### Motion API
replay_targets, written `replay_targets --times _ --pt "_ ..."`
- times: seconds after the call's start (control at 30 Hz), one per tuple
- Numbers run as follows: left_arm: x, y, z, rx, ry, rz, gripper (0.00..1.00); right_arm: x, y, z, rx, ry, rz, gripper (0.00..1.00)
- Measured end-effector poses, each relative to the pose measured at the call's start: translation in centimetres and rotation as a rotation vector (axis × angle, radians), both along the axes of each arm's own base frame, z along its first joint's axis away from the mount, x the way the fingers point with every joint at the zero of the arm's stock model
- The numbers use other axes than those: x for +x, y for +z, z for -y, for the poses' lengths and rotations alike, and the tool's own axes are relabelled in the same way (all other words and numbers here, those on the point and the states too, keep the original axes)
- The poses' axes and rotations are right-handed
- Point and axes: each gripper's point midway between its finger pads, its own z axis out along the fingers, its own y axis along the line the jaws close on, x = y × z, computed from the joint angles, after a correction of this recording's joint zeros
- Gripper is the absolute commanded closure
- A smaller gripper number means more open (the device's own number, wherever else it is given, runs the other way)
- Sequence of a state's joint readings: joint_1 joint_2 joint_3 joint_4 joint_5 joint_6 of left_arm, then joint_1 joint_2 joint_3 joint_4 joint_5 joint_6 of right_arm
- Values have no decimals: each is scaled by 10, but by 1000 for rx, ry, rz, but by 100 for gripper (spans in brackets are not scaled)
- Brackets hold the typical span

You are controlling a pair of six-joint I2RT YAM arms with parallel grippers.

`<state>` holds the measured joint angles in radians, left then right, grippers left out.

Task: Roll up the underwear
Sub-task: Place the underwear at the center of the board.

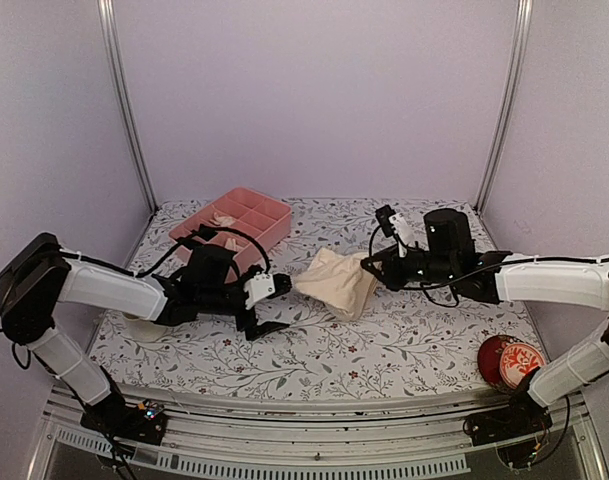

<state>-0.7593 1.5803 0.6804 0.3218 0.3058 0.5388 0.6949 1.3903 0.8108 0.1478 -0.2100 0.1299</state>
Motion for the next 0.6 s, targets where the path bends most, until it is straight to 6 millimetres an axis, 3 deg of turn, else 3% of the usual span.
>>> replay_targets --times 0.07,0.27,0.33,0.4,0.43,0.6 --pt "-2 0 -1 -3 -1 2 1 0 -11 -3 -21 21 -11 87" --pt "-4 1 -2 -10 -13 11 2 -1 -77 -21 -159 79 -134 85" --pt "-5 1 -1 -10 -18 9 2 -8 -89 -27 -193 116 -150 83" --pt "-6 0 -1 -9 -23 5 2 -22 -91 -36 -218 175 -141 67" --pt "-6 -2 -1 -7 -25 1 1 -32 -89 -45 -229 222 -117 64" --pt "-6 -11 1 11 -28 -22 2 -75 -74 -71 -261 377 -20 62"
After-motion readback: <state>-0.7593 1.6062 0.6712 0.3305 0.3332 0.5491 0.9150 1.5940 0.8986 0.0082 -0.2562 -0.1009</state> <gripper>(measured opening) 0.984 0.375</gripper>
